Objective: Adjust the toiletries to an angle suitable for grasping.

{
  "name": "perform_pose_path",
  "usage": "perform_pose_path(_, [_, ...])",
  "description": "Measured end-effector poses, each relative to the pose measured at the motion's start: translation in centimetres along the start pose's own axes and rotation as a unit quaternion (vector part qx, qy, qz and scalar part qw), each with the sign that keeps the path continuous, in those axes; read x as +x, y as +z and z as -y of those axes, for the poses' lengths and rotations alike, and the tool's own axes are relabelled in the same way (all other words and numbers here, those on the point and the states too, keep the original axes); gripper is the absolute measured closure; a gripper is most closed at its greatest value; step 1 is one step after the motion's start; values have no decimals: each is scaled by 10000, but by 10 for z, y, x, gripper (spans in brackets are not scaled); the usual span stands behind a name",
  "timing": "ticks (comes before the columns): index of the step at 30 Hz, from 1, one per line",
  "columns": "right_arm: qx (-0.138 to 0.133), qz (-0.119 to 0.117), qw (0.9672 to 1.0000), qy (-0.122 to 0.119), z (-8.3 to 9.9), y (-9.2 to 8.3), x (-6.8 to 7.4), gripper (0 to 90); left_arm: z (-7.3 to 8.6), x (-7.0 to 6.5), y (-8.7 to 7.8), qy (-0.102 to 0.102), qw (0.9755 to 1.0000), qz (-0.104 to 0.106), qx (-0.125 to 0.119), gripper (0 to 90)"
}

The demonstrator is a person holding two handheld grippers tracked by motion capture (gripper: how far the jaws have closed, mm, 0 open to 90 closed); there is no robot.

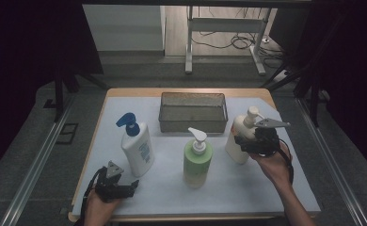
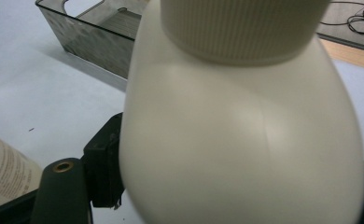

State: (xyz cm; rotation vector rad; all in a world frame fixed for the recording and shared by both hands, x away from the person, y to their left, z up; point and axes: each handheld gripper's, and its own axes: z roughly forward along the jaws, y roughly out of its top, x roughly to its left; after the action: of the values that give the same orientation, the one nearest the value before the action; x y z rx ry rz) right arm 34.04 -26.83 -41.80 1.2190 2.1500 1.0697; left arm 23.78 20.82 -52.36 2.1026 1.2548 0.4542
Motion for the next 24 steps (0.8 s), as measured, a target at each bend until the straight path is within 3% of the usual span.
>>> perform_pose_path(4, [-2, 72, 10000, 63, -1, 2, -1, 336, 0, 0, 0, 1, 10000, 1, 1, 120])
perform_pose_path(7, [51, -24, 10000, 69, -2, 0, -3, 352, 0, 0, 0, 1, 10000, 0, 2, 120])
perform_pose_path(24, [269, -126, 9995, -61, -16, -16, 3, 366, 0, 0, 0, -2, 10000, 0, 1, 120])
